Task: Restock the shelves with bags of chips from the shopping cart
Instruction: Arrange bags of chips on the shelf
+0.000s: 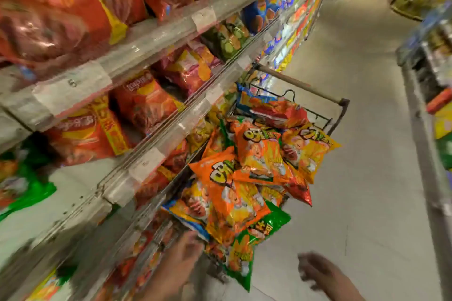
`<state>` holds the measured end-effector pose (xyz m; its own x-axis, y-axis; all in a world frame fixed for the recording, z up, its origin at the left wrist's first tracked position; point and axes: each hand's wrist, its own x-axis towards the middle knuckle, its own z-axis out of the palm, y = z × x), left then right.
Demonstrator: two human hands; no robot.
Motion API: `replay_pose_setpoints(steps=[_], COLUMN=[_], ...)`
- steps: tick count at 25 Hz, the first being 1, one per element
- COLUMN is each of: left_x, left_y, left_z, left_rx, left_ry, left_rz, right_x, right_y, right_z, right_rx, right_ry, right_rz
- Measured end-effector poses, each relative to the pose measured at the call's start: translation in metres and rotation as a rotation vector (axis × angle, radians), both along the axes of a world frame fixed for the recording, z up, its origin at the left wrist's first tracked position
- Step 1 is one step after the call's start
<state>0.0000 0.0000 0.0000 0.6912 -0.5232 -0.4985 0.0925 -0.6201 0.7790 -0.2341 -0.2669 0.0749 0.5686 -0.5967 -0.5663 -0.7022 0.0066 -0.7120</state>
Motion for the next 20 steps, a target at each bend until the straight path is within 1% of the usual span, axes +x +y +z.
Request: replay_pose_setpoints(steps=[1,2,3,4,6,9,10,12,14,16,18,20], left_x=[0.021,0.039,0.054,0.068,0.072,0.062,0.06,0.057,0.052,0.046,0.04,0.035], left_y=[-0.012,-0.021,-0.032,-0.044,-0.063,-0.085,-0.092,-0.107,-0.12,-0.131,-0.138,-0.142], left_z=[0.004,0.012,0.024,0.036,0.052,0.057,0.058,0.051,0.043,0.039,0.037,0.041], left_rx=[-0.079,-0.106,-0.14,-0.154,-0.141,-0.184,-0.196,-0.183,-0.143,-0.118,-0.114,-0.149], left_ry=[-0.016,0.01,0.057,0.114,0.197,0.317,0.331,0.344,0.328,0.283,0.223,0.221], left_rz=[0.055,0.11,0.139,0.156,0.167,0.214,0.232,0.265,0.287,0.351,0.421,0.486], right_x=[0.03,0.058,0.081,0.106,0.142,0.187,0.199,0.218,0.231,0.24,0.245,0.248], right_y=[-0.012,-0.02,-0.029,-0.038,-0.05,-0.072,-0.078,-0.088,-0.095,-0.102,-0.112,-0.127], right_z=[0.003,0.017,0.028,0.042,0.053,0.055,0.055,0.047,0.042,0.034,0.024,0.014], right_rx=[-0.094,-0.189,-0.265,-0.336,-0.342,-0.293,-0.263,-0.112,0.029,0.101,0.198,0.338], right_ry=[-0.05,-0.058,-0.126,-0.15,-0.189,-0.123,-0.116,-0.082,0.014,0.085,0.1,0.042], right_rz=[-0.004,-0.031,-0.038,-0.043,-0.069,-0.014,0.006,-0.012,-0.025,-0.001,0.029,0.018])
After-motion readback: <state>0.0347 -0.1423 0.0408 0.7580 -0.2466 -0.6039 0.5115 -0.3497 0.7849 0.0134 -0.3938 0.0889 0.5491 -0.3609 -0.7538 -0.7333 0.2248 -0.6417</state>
